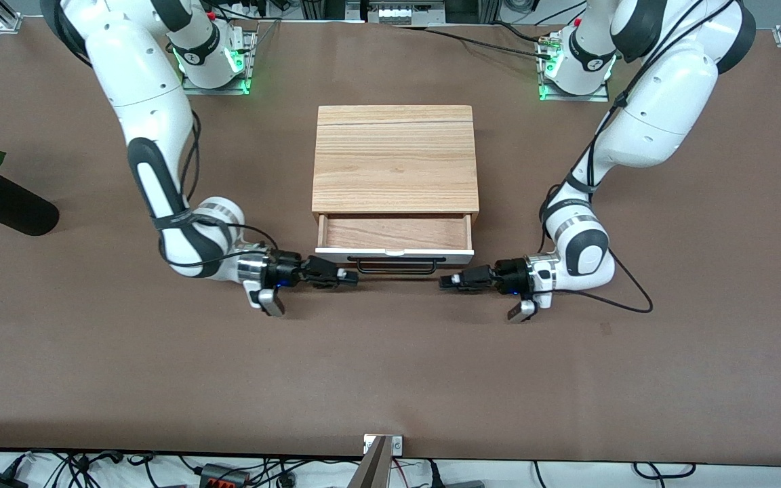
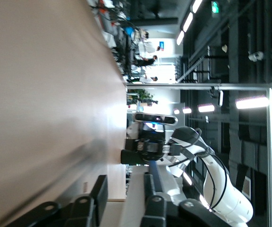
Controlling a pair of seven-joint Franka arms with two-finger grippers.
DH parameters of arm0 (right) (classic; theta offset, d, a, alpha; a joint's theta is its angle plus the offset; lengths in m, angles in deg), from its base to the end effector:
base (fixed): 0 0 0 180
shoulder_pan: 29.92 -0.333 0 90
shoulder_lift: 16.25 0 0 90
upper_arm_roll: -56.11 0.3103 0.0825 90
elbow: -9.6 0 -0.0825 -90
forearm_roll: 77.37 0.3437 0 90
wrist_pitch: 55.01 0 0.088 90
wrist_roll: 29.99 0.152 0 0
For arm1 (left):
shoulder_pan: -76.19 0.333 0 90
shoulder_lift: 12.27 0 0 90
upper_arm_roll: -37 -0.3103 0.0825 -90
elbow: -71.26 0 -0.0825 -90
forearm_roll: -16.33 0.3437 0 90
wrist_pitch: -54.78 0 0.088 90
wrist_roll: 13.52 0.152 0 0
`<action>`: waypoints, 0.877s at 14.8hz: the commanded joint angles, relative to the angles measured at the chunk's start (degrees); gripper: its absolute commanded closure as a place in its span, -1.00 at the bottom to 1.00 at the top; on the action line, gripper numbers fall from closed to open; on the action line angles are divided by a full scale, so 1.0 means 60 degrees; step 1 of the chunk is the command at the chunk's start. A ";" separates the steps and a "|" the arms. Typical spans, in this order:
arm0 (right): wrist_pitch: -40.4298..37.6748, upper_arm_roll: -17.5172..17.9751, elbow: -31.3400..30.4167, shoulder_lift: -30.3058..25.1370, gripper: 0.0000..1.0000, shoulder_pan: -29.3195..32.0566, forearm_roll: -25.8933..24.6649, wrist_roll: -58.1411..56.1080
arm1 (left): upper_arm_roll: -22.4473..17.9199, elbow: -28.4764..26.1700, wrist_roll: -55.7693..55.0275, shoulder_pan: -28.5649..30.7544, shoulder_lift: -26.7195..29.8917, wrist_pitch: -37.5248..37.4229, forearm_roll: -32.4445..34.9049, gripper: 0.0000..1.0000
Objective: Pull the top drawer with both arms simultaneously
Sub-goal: 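Open the left gripper and the right gripper, releasing the handle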
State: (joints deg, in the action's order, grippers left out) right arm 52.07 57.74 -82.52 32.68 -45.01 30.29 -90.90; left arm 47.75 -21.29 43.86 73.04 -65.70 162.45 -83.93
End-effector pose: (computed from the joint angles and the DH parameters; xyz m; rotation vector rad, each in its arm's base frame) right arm 0.6182 0.3010 0.1845 -1.6011 0.0112 -0.2079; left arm 0.6175 -0.2530 0.1422 1.5780 0.1318 0.1035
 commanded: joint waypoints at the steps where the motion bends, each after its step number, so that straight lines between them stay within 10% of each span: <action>1: -0.0239 0.0065 -0.0115 -0.0113 -1.00 0.0114 -0.0116 -0.0073 | -0.0006 0.0627 -0.0350 -0.0106 -0.0220 0.0086 -0.0048 -1.00; 7: -0.0284 0.0065 -0.0086 -0.0419 -1.00 0.0274 -0.0174 0.0585 | -0.0006 0.1038 -0.0657 0.0026 -0.0118 0.0042 0.0140 -1.00; 13: -0.0167 -0.0900 -0.0086 -0.1371 -1.00 0.0290 -0.2103 0.2602 | 0.0009 0.2458 -0.2983 0.1167 0.0145 -0.0718 0.3825 -1.00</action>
State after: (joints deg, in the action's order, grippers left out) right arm 50.49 54.13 -82.21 27.37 -43.30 22.61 -80.46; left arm 47.59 -9.69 31.44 78.06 -65.87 160.24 -68.32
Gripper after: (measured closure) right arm 0.000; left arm 0.000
